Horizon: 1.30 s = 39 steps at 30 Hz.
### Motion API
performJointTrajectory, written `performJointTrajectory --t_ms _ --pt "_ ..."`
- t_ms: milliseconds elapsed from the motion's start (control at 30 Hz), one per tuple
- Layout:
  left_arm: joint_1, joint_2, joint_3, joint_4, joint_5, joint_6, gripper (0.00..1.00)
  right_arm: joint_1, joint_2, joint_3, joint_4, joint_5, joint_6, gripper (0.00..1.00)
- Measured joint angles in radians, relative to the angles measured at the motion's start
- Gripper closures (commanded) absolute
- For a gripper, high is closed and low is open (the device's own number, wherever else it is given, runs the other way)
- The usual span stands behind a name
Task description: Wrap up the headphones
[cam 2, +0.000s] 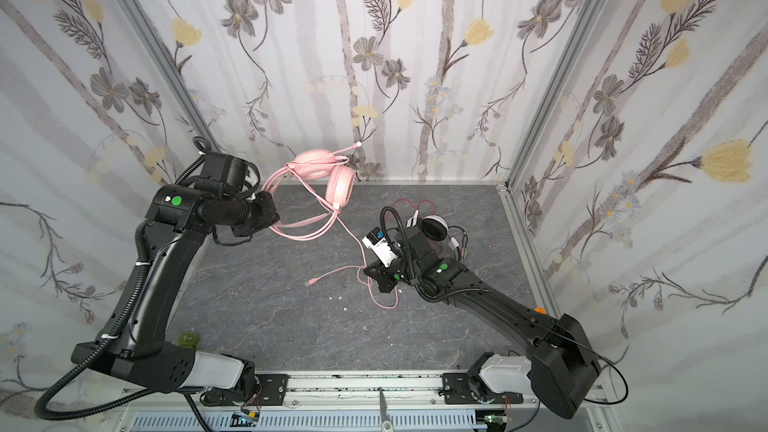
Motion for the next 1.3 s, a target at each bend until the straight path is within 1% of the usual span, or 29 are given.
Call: performJointTrajectory --t_ms 133,267,500,600,700,833,967,1133,1300 --pt "0.002 0.032 -0.011 -0.016 -0.085 0.023 1.0 0.033 -0.071 0.072 -0.152 0.086 -0.031 1.0" --pt "0.002 0.069 -0.031 -0.033 -0.144 0.062 1.0 0.076 -0.114 0.172 -0.279 0.154 -0.078 1.0" --pt "-0.037 0.118 -0.052 -0.04 -0.177 0.083 1.0 0.129 -0.098 0.375 -0.463 0.28 -0.219 1.0" --pt "-0.051 0.116 -0.066 -0.039 -0.185 0.074 1.0 0.154 -0.076 0.422 -0.523 0.329 -0.28 1.0" --pt "-0.069 0.108 -0.078 -0.036 -0.196 0.055 1.0 0.212 -0.05 0.432 -0.572 0.34 -0.334 1.0" --pt "-0.091 0.107 -0.08 -0.032 -0.2 0.026 1.0 0.281 -0.023 0.435 -0.613 0.37 -0.36 1.0" --pt "-0.092 0.083 -0.111 -0.012 -0.209 -0.005 1.0 0.309 -0.017 0.435 -0.616 0.448 -0.364 1.0" --pt "-0.093 0.062 -0.156 0.014 -0.211 -0.038 0.98 0.351 -0.015 0.446 -0.602 0.507 -0.367 1.0" --pt "-0.087 0.028 -0.182 0.065 -0.169 -0.074 1.0 0.378 0.031 0.459 -0.6 0.492 -0.367 1.0"
